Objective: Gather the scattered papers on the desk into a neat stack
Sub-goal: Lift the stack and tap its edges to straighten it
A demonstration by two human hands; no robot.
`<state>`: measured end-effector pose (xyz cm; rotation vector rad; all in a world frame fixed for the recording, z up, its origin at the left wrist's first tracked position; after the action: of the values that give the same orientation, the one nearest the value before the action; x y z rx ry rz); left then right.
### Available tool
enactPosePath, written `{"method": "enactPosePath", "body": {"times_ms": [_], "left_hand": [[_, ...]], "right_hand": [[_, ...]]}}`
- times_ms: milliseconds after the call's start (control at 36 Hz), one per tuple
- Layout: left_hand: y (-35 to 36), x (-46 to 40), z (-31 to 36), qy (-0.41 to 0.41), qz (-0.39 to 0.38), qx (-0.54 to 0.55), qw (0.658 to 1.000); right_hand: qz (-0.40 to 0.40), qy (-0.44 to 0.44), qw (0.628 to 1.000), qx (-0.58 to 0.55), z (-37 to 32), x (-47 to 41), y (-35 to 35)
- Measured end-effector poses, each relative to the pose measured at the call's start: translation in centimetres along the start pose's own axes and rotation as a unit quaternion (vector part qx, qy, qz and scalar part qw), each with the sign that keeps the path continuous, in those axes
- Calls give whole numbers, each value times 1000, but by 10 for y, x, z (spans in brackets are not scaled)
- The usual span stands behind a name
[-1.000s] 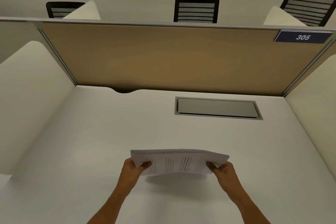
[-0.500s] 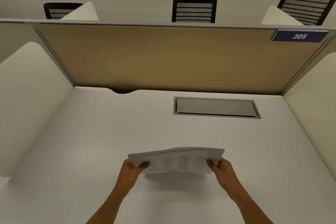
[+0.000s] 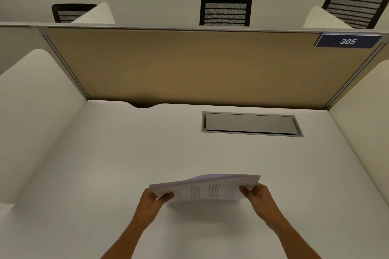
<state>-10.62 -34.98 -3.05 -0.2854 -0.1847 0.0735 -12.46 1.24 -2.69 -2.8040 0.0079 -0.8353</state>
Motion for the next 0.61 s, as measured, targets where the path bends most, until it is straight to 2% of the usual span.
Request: {"method": "enactPosePath", "body": {"times_ms": [139, 389, 611], "left_hand": [[10, 2, -10, -5, -23, -30, 999], [1, -2, -1, -11, 33, -23, 999], [17, -2, -23, -40, -41, -61, 996]], "right_hand": [[-4, 26, 1000, -13, 17, -2, 6], [32, -11, 999, -12, 4, 0, -4], [17, 16, 1000, -2, 23, 0, 1]]}}
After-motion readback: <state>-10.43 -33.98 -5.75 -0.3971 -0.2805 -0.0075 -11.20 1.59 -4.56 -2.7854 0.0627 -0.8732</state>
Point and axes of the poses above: each hand's wrist, its own x-axis away from the middle knuckle, its own y-axis out of the palm, z = x × y, the point moved 10 cm from there along -x, towards the middle knuckle, and after that the axes turned 10 degrees about y, right-handed, at the moved point
